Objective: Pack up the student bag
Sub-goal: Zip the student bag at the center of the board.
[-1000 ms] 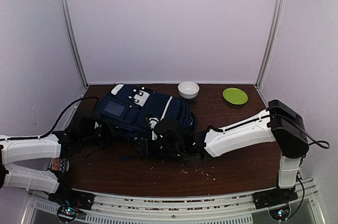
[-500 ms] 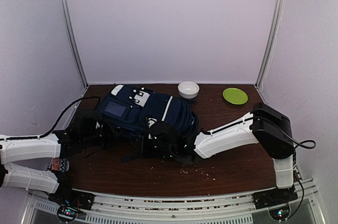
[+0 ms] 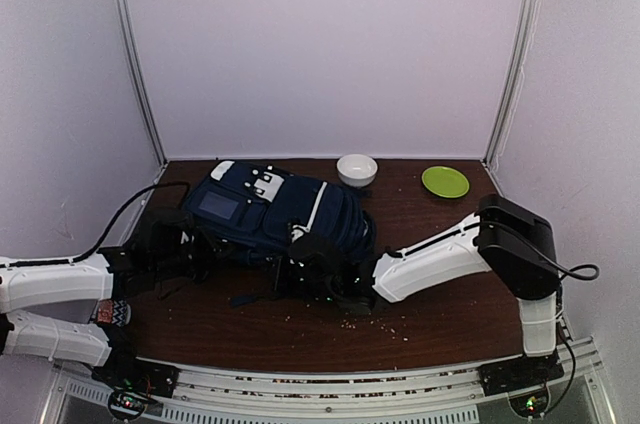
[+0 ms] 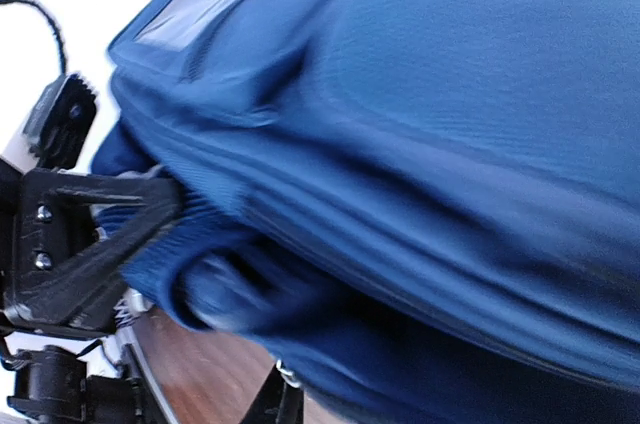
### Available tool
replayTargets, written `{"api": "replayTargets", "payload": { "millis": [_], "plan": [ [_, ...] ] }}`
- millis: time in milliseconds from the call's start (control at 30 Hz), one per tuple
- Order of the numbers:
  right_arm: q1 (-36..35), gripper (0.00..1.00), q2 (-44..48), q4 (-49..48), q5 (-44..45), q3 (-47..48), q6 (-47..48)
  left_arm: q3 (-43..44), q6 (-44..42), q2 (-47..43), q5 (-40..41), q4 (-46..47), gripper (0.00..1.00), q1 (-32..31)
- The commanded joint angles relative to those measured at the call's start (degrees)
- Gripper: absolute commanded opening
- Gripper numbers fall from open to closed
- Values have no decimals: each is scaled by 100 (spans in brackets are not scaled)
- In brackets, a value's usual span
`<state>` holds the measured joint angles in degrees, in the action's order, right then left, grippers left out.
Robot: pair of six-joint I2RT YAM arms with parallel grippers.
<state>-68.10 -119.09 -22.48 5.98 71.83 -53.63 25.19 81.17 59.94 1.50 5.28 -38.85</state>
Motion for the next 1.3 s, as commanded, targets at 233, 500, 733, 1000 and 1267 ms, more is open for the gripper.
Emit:
{"api": "replayTargets", "payload": {
  "millis": [233,500,733,1000,1267],
  "plan": [
    [241,31,1456,-15,1136,-1530,-116,522,-107,-388,-268,980,0,-141],
    [143,42,1499,-275,714,-1611,177,616,-145,-290,-297,959,0,-140],
    [123,46,1221,-300,132,-1274,397,599,-163,-334,-282,914,0,-140],
    [136,44,944,152,34,-961,388,614,-173,-411,-279,881,0,-140],
    [137,36,905,490,271,-941,368,636,-189,-464,-265,844,0,-140]
  ]
}}
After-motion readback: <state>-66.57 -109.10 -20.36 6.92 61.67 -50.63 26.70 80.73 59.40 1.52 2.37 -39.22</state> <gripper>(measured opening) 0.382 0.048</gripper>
